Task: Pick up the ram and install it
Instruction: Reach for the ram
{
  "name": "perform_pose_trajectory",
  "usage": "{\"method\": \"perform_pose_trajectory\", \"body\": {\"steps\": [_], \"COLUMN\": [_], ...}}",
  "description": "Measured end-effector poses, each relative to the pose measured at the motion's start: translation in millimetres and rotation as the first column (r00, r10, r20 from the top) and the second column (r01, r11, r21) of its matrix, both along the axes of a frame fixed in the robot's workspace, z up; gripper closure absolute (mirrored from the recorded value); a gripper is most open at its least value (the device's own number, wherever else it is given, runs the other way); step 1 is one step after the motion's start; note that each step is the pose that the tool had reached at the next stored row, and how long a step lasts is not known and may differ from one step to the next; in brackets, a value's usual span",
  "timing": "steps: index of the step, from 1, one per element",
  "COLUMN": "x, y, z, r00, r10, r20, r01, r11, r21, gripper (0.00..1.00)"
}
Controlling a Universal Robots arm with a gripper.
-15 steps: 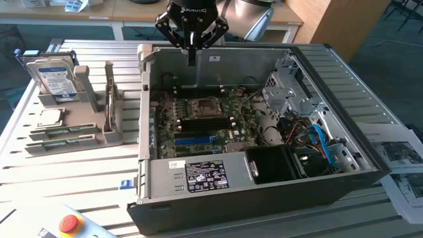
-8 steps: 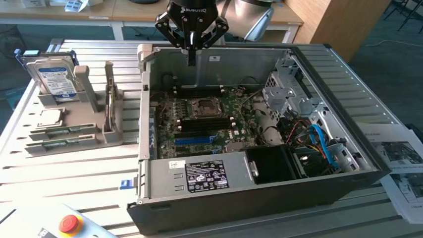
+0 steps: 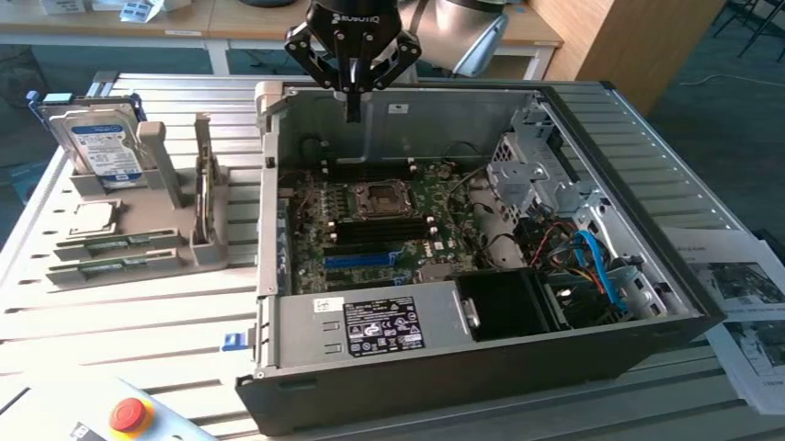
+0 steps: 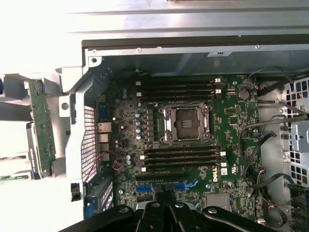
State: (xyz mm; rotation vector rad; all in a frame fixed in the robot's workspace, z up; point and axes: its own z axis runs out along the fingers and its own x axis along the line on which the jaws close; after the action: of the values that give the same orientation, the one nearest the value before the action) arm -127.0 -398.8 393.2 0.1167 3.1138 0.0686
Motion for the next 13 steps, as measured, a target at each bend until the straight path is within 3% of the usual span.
{"method": "perform_pose_trajectory", "body": {"steps": [13], "x": [-40.1], "y": [0.6], "z": [-0.8], "r00": [1.0000], "r10": [0.000], "r20": [0.0001], "r01": [0.000], "r11": [1.0000], "r21": [0.0001], "gripper": [0.90]}}
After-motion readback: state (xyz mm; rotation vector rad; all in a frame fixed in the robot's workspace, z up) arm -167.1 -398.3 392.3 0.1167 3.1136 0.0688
